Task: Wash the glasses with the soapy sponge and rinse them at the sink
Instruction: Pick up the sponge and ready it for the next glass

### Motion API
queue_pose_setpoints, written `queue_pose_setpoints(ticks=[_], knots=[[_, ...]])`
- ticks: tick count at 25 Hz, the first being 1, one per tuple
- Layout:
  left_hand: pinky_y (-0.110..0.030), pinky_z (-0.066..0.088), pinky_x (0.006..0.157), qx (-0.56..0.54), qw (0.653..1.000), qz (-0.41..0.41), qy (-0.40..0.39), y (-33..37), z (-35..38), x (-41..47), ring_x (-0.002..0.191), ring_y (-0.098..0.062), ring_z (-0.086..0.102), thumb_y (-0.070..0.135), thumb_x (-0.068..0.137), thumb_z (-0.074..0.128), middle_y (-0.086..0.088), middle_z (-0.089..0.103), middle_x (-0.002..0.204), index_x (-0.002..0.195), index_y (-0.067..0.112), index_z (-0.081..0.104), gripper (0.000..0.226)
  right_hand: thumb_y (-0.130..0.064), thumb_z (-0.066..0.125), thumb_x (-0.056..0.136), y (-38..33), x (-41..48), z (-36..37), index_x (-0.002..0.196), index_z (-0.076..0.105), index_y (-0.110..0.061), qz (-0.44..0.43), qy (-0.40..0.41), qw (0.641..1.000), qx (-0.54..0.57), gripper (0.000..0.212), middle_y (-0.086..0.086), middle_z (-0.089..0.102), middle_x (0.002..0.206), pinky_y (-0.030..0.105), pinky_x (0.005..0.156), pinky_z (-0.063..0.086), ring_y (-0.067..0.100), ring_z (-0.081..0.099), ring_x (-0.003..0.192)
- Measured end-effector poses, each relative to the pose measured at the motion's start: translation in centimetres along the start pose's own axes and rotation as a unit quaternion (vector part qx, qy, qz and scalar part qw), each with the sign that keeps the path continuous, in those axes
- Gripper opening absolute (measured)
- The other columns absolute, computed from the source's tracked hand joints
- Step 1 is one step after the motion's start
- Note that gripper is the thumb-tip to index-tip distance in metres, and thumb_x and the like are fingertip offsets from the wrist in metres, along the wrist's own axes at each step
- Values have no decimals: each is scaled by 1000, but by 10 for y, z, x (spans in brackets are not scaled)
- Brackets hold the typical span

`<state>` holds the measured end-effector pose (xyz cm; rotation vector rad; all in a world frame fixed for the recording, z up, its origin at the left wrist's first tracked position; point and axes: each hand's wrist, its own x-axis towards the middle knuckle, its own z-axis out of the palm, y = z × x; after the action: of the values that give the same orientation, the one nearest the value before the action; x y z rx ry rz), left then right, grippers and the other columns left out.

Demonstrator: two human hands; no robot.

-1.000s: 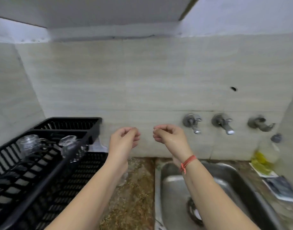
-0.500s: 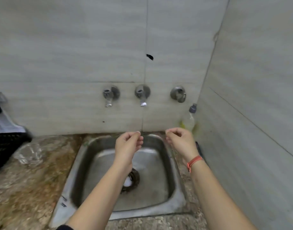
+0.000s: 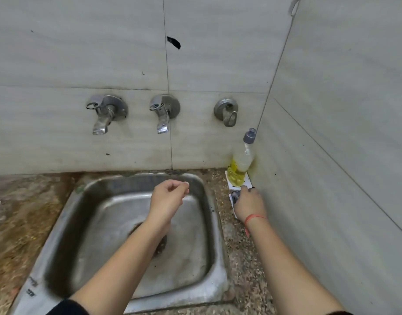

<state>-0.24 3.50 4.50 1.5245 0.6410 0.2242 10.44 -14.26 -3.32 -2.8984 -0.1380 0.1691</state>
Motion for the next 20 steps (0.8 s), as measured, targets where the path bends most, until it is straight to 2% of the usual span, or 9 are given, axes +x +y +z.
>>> queue_pose_setpoints(ticks=[2,5,8,11,15,18,20], knots=[[-34,51,82,10,1000,-4,-6,-3,3,7,80,-14,59,16,91,60,-2,66,80,76,13,64,15,-23,42,98,1,2,12,133,38,-9,10,-11,999,-39,38,21,41,133,37,95,39,35,42,120],[-35,52,84,9,1000,-23,-19,-9,6,14,80,-15,59,15,92,59,-4,66,81,77,12,64,15,-16,39,97,-1,-3,30,138,35,-17,34,16,997,-70,42,23,28,144,43,107,31,41,30,129],[-34,52,84,1,999,-39,-29,-17,7,17,80,-16,60,14,93,58,-5,67,82,82,10,64,13,-14,43,95,-1,-6,35,143,30,-24,44,46,996,-67,51,22,22,146,42,108,29,39,30,127],[-34,52,83,0,999,-41,-31,-22,5,20,79,-16,61,14,92,58,-5,67,82,82,11,65,13,-19,57,89,2,-3,29,146,24,-21,64,70,995,-38,66,19,31,139,37,103,32,35,35,119],[-33,51,82,-7,999,-38,-32,-25,3,20,78,-16,61,13,92,58,-5,68,82,81,12,65,13,-28,68,83,2,3,18,140,28,-13,72,78,994,-37,71,16,48,124,34,93,36,31,40,113],[-33,51,81,1,999,-28,-30,-26,0,18,79,-17,62,12,91,58,-6,68,82,81,11,65,12,-17,80,63,-4,-3,14,129,46,-7,37,135,988,-66,74,15,56,106,36,79,41,31,48,98],[-32,51,79,-3,999,-23,-23,-25,-5,17,79,-17,62,11,91,58,-5,68,82,82,11,65,12,-9,81,57,-6,-7,15,112,61,-6,9,183,981,-59,59,15,58,92,36,68,45,33,53,86]])
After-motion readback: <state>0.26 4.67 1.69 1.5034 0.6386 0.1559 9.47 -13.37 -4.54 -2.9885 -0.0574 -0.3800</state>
